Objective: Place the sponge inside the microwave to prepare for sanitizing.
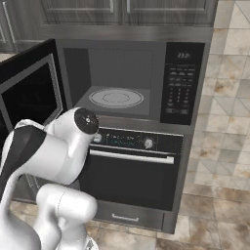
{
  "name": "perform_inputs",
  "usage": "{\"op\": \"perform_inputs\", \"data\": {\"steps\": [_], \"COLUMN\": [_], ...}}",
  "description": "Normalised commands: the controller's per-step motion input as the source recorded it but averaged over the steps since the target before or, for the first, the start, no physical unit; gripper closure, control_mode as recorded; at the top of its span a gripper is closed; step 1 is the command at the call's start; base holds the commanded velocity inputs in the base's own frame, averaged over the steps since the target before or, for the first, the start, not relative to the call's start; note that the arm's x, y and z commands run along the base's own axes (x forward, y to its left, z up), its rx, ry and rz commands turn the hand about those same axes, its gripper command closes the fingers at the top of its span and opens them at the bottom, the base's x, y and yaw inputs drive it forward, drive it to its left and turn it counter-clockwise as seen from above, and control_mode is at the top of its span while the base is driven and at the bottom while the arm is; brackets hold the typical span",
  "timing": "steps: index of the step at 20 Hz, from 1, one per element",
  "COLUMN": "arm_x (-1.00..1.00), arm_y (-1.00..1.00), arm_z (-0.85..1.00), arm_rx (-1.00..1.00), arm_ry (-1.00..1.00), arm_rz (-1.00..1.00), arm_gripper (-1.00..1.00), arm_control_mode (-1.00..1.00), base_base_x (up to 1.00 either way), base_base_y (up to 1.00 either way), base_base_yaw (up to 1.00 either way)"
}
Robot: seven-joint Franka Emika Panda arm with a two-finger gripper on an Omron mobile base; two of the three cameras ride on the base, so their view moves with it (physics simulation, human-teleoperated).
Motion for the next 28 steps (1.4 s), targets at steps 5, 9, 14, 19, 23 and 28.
{"op": "perform_inputs", "data": {"steps": [5, 9, 14, 19, 23, 28], "arm_x": [0.06, 0.02, 0.01, 0.06, 0.03, 0.00], "arm_y": [-0.01, -0.01, -0.03, -0.03, -0.04, 0.00], "arm_z": [-0.10, -0.01, -0.01, -0.10, -0.05, 0.00], "arm_rx": [-0.43, -0.28, -0.19, -0.04, 0.00, 0.00], "arm_ry": [-0.04, 0.00, 0.00, 0.00, 0.00, 0.00], "arm_rz": [-0.13, 0.00, 0.00, 0.00, 0.00, 0.00], "arm_gripper": [-1.00, -1.00, -1.00, -1.00, -1.00, -1.00], "arm_control_mode": [-1.00, -1.00, -1.00, -1.00, -1.00, -1.00], "base_base_x": [0.00, 0.00, 0.00, 0.00, 0.00, 0.00], "base_base_y": [0.00, 0.00, 0.00, 0.00, 0.00, 0.00], "base_base_yaw": [0.00, 0.00, 0.00, 0.00, 0.00, 0.00]}}
